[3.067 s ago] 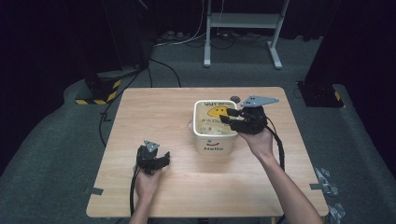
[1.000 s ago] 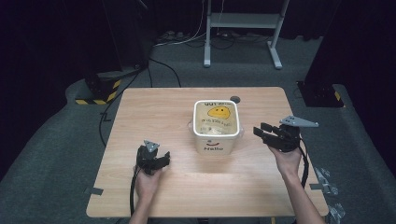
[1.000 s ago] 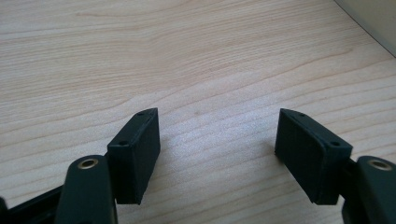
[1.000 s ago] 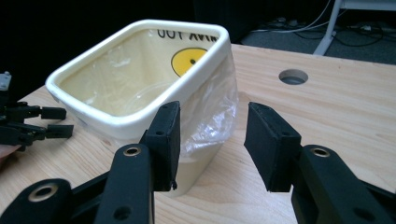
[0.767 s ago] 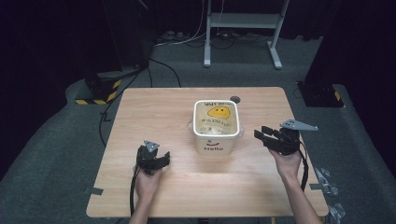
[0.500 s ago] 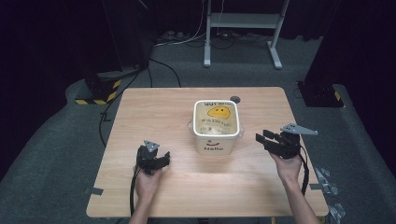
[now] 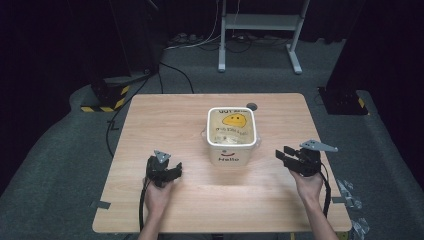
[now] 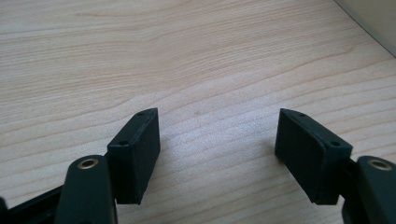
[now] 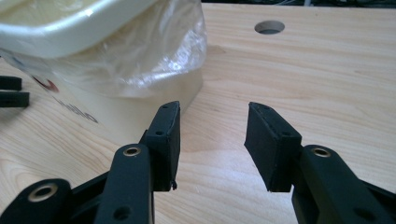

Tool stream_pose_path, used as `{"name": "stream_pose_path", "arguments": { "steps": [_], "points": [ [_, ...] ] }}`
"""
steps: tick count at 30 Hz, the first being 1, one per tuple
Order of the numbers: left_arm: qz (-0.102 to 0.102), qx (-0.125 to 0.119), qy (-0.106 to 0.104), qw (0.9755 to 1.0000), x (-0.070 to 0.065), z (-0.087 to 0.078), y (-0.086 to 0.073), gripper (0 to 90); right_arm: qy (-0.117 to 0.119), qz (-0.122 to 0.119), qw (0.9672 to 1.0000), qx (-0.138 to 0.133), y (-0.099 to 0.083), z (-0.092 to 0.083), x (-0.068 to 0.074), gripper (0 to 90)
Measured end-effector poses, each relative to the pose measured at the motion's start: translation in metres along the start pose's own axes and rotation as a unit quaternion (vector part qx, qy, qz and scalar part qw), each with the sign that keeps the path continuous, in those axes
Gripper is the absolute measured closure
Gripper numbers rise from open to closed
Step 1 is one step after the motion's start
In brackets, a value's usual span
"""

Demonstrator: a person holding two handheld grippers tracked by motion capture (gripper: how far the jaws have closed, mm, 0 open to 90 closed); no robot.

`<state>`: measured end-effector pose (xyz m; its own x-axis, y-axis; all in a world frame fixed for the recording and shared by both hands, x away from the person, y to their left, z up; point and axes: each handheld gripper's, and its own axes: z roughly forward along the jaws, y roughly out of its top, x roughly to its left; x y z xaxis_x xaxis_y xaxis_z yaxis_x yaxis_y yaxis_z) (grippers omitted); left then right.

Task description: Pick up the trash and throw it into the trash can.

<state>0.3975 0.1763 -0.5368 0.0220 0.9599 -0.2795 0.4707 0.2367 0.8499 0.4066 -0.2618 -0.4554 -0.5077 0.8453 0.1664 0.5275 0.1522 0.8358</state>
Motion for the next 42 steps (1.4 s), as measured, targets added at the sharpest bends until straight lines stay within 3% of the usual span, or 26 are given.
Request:
{"name": "stream_pose_path", "arguments": {
  "steps": [20,33,42],
  "points": [
    [0.000,0.000,0.000,1.0000,0.000,0.000,0.000,30.9,-0.044,-0.010,0.9981,0.042,-0.031,0.019,-0.004,54.6],
    [0.000,0.000,0.000,1.0000,0.000,0.000,0.000,30.9,-0.063,-0.028,0.9955,0.065,-0.038,0.031,-0.005,53.5],
    [0.000,0.000,0.000,1.0000,0.000,0.000,0.000,30.9,-0.073,-0.028,0.9941,0.075,-0.040,0.038,-0.006,53.2]
  ]
}}
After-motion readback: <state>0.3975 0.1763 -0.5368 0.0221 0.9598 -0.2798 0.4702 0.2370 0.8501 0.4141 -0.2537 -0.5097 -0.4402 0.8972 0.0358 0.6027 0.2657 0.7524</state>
